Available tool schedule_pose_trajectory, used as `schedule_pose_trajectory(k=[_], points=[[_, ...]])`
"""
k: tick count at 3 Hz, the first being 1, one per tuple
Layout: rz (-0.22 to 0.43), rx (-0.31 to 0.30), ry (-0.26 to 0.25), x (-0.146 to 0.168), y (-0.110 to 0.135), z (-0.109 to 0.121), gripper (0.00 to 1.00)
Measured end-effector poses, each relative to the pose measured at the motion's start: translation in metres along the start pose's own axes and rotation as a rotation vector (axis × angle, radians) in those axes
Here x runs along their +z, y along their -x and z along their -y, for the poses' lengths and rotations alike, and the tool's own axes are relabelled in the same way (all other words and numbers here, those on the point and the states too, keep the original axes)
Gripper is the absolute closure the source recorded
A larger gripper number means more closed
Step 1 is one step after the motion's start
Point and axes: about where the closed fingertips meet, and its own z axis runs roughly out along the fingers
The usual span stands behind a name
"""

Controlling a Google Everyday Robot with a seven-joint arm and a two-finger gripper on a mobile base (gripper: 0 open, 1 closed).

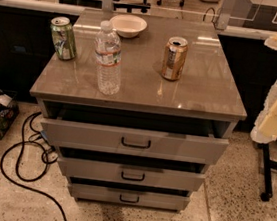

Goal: Place water bottle into paper bowl

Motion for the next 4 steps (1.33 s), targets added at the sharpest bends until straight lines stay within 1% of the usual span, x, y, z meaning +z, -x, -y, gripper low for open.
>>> schedule_pose_trajectory(k=[1, 2, 3, 4], points=[[0.005, 0.002, -0.001, 0.000, 0.001, 0.000, 0.00], [0.120, 0.055, -0.012, 0.011, 0.013, 0.007, 0.00], [0.294, 0.124, -0.008, 0.037, 0.031, 0.004, 0.00], [0.494, 0.159, -0.023, 0.063, 0.060, 0.004, 0.00]])
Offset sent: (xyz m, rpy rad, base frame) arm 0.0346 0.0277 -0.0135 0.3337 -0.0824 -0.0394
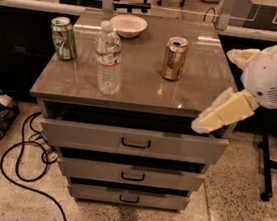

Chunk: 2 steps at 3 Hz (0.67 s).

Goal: Place water bottle into paper bowl

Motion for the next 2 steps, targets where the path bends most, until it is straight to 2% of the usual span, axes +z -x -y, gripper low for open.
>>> schedule_pose_trajectory(k=[1, 2], points=[[0.214, 0.010, -0.042, 0.029, 0.021, 0.011, 0.00], [0.428, 0.051, -0.057, 0.045, 0.056, 0.024, 0.00]])
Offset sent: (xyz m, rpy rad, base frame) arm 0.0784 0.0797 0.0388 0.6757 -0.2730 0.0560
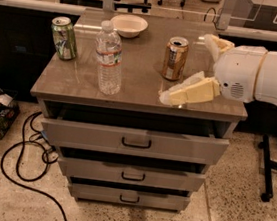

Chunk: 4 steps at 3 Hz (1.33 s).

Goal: Place water bottle into paper bowl

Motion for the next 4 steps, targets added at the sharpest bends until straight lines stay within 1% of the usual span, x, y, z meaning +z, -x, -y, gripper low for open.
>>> schedule_pose_trajectory(k=[1, 2, 3, 4], points=[[0.047, 0.016, 0.019, 0.009, 0.014, -0.006, 0.00], [0.039, 0.012, 0.016, 0.008, 0.012, -0.006, 0.00], [0.058, 0.022, 0.011, 0.016, 0.012, -0.007, 0.00], [0.091, 0.062, 0.017, 0.050, 0.007, -0.011, 0.00]])
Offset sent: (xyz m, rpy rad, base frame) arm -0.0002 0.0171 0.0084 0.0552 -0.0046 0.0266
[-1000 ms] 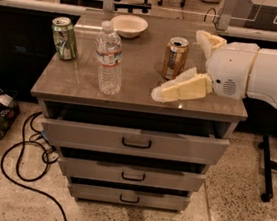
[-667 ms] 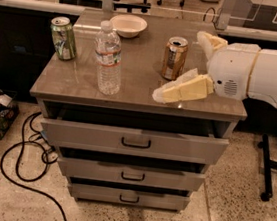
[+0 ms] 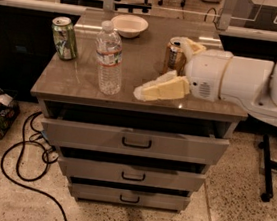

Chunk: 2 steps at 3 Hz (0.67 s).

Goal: Place water bottle into paper bowl

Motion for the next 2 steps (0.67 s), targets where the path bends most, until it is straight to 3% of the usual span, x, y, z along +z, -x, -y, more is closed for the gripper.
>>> schedule_pose_trajectory(k=[2], points=[[0.047, 0.074, 0.031, 0.065, -0.015, -0.003, 0.00]])
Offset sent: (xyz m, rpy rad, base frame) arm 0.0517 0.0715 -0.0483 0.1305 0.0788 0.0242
